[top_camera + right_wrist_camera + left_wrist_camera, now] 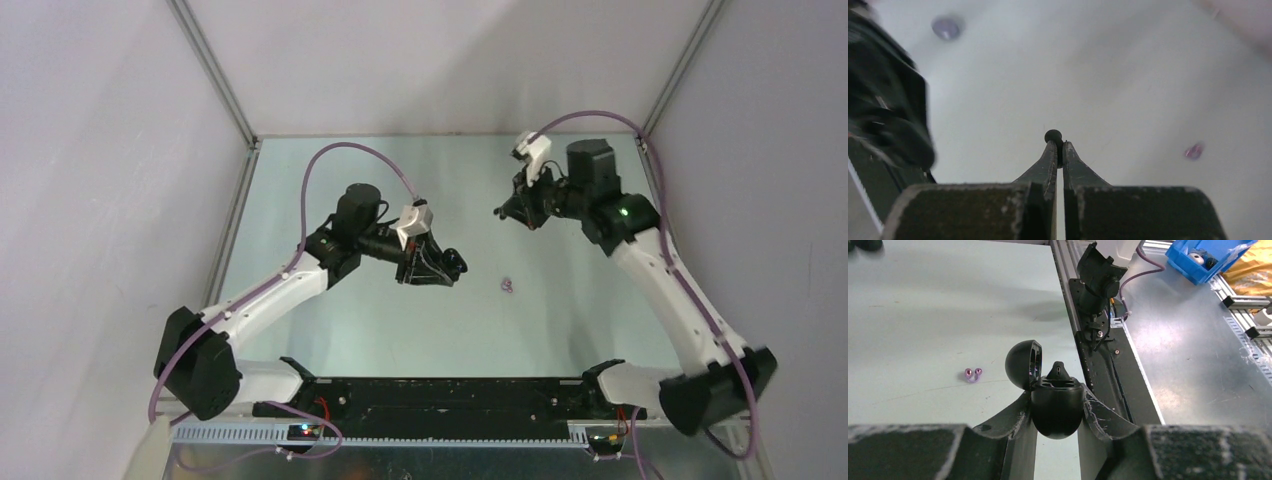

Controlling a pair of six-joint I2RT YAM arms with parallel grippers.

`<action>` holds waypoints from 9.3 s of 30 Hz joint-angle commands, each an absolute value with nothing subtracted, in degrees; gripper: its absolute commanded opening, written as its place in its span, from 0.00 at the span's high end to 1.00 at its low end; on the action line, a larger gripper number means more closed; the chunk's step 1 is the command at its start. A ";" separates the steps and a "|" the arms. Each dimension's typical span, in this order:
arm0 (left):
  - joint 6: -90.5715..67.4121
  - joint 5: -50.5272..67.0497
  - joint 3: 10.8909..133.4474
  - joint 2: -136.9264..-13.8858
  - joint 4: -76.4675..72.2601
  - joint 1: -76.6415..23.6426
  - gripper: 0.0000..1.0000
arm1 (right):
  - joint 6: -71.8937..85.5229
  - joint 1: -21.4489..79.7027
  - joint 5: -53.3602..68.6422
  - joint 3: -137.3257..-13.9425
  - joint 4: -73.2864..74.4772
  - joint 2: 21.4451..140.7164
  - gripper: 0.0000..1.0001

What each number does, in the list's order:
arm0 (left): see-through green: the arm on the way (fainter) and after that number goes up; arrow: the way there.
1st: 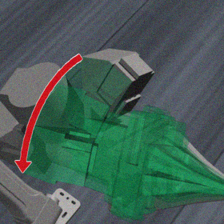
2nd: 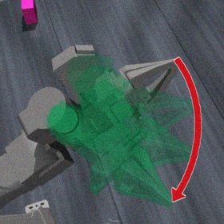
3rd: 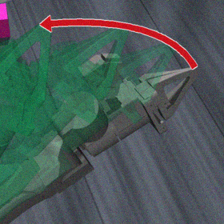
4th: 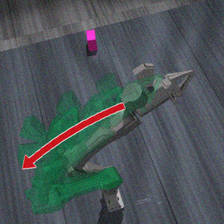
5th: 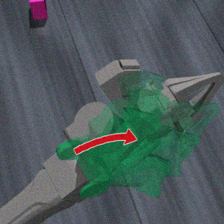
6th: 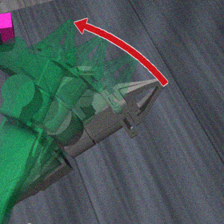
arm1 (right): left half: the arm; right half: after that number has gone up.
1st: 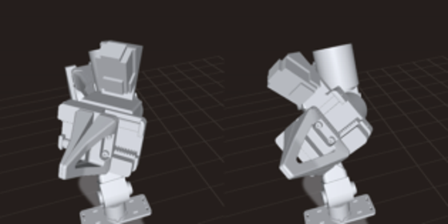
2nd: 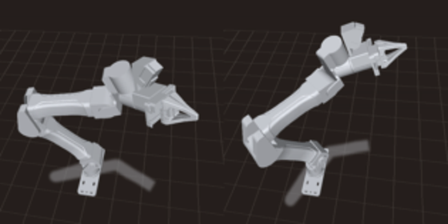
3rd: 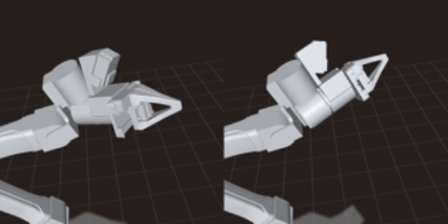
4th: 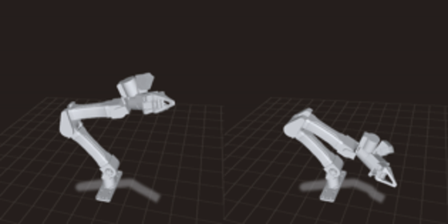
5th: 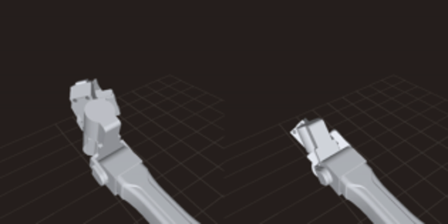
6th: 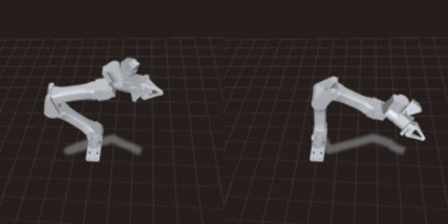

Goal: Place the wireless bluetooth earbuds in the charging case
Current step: Pick up the earbud from the center of the board, then place the earbud in the charging case, then close the charging case, then place the charging case at the center of the board, then pick up the charging case at the center of the board.

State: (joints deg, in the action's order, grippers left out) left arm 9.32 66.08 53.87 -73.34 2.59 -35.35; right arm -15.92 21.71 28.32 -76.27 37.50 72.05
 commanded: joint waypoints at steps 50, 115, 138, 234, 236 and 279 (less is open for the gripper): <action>-35.98 60.09 38.88 -77.91 -61.95 -31.33 1.00 | 6.20 36.58 33.41 -69.63 13.46 67.83 1.00; -26.86 66.69 40.38 -74.92 -52.97 -32.68 1.00 | -10.47 43.51 20.47 -69.60 21.68 66.90 0.94; -20.46 61.32 42.32 -76.08 -41.85 -31.78 1.00 | -11.94 39.08 26.70 -70.35 25.18 62.29 0.85; 51.64 2.83 51.15 -88.96 44.05 1.97 0.13 | -5.44 17.81 31.13 -59.50 16.17 53.98 0.67; 52.12 3.74 51.36 -89.20 44.60 2.07 0.18 | -5.36 17.61 31.17 -59.42 16.25 53.91 0.67; 12.66 12.04 81.39 -84.12 28.58 -39.83 0.72 | 17.80 24.35 38.47 -68.32 8.91 75.90 0.36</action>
